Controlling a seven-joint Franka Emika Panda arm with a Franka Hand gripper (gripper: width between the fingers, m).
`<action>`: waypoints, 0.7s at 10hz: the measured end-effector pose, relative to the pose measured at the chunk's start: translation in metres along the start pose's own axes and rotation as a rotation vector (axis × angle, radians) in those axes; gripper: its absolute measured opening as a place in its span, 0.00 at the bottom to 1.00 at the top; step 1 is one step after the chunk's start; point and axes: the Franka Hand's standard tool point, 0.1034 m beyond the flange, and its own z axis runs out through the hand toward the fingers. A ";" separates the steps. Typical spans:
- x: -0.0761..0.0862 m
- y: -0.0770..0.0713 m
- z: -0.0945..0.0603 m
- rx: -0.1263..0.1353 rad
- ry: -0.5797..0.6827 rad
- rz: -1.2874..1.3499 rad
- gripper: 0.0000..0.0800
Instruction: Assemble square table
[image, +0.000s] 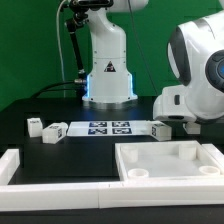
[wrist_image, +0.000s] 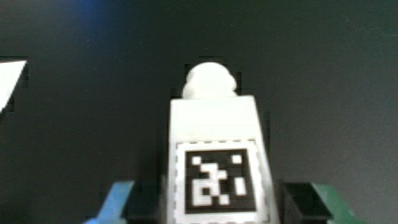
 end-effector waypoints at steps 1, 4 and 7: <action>0.000 0.000 0.000 0.000 0.000 0.000 0.36; -0.012 0.009 -0.035 0.006 -0.012 -0.031 0.36; -0.044 0.033 -0.104 0.040 0.056 -0.076 0.36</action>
Offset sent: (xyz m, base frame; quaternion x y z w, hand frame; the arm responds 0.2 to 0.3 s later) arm 0.0409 -0.0271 0.0595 -0.0073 -0.0119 -0.0350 0.9993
